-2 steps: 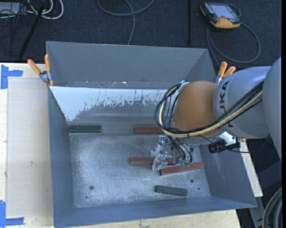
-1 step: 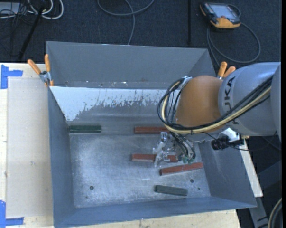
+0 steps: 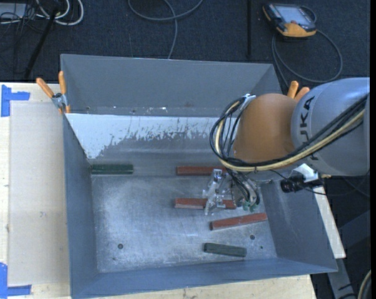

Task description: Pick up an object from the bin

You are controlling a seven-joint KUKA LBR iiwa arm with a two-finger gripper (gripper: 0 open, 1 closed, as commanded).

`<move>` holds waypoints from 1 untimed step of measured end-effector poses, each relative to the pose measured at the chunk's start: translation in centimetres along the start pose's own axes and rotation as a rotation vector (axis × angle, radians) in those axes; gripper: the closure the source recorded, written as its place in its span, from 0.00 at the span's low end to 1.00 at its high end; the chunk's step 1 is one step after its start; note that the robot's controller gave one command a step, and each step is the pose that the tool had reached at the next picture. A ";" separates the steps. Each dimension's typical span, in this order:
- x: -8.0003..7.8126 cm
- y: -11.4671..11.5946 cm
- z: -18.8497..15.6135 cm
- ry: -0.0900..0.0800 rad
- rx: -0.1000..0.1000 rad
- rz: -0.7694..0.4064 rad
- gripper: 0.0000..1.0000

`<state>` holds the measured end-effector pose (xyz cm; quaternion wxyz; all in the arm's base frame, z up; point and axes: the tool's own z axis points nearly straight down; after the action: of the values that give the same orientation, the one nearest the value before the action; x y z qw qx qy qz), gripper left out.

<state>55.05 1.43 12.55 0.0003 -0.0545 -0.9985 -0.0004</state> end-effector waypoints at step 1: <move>0.0 0.0 -1.1 -0.003 0.000 0.001 1.00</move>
Offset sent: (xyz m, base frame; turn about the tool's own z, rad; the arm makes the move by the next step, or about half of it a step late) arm -0.0001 -0.0001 0.0424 0.0000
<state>55.07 1.42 13.70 -0.0013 -0.0548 -0.9985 -0.0005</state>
